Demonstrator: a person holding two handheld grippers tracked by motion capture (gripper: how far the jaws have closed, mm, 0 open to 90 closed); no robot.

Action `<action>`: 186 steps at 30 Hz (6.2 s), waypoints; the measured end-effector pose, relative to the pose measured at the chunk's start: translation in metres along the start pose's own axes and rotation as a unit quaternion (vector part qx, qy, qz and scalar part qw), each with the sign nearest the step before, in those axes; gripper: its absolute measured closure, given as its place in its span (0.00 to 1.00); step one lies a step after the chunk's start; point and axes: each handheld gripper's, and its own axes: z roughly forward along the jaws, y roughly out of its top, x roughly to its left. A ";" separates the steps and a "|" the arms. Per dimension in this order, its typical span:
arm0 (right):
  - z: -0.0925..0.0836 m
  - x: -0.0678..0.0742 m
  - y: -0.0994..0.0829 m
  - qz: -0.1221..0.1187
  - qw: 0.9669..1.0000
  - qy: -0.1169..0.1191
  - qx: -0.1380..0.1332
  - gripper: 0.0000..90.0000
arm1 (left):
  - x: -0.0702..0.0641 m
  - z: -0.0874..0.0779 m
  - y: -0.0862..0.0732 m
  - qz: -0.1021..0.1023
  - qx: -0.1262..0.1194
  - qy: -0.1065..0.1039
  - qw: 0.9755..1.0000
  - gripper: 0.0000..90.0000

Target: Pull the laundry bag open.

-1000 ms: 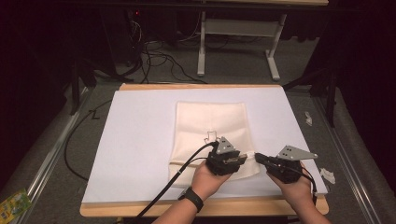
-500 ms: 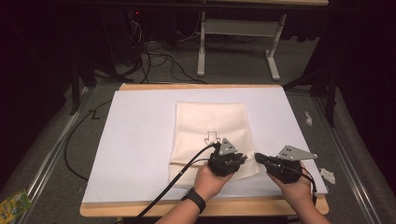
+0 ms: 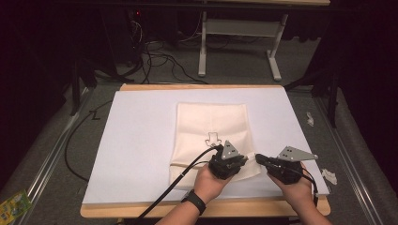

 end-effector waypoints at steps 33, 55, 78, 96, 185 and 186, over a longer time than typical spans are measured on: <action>0.013 -0.010 -0.008 0.072 0.996 0.050 0.007 0.81 | -0.001 -0.005 -0.001 0.011 -0.012 0.003 1.000 0.91; 0.012 0.000 0.000 0.034 0.999 0.031 0.013 0.96 | 0.000 -0.005 -0.008 0.019 0.000 0.008 1.000 0.92; 0.011 0.002 0.000 0.031 0.999 0.040 0.008 0.96 | 0.002 -0.009 -0.014 0.011 -0.009 0.005 1.000 0.91; -0.003 -0.018 -0.005 0.068 0.997 0.019 -0.012 0.96 | 0.028 -0.026 -0.038 -0.016 0.015 0.040 0.999 0.92; -0.012 -0.039 -0.011 0.085 0.996 -0.015 -0.017 0.93 | 0.118 -0.121 -0.098 -0.104 0.085 0.094 0.986 0.91; -0.012 -0.039 -0.011 0.086 0.996 -0.014 -0.017 0.93 | 0.118 -0.121 -0.098 -0.104 0.087 0.093 0.986 0.91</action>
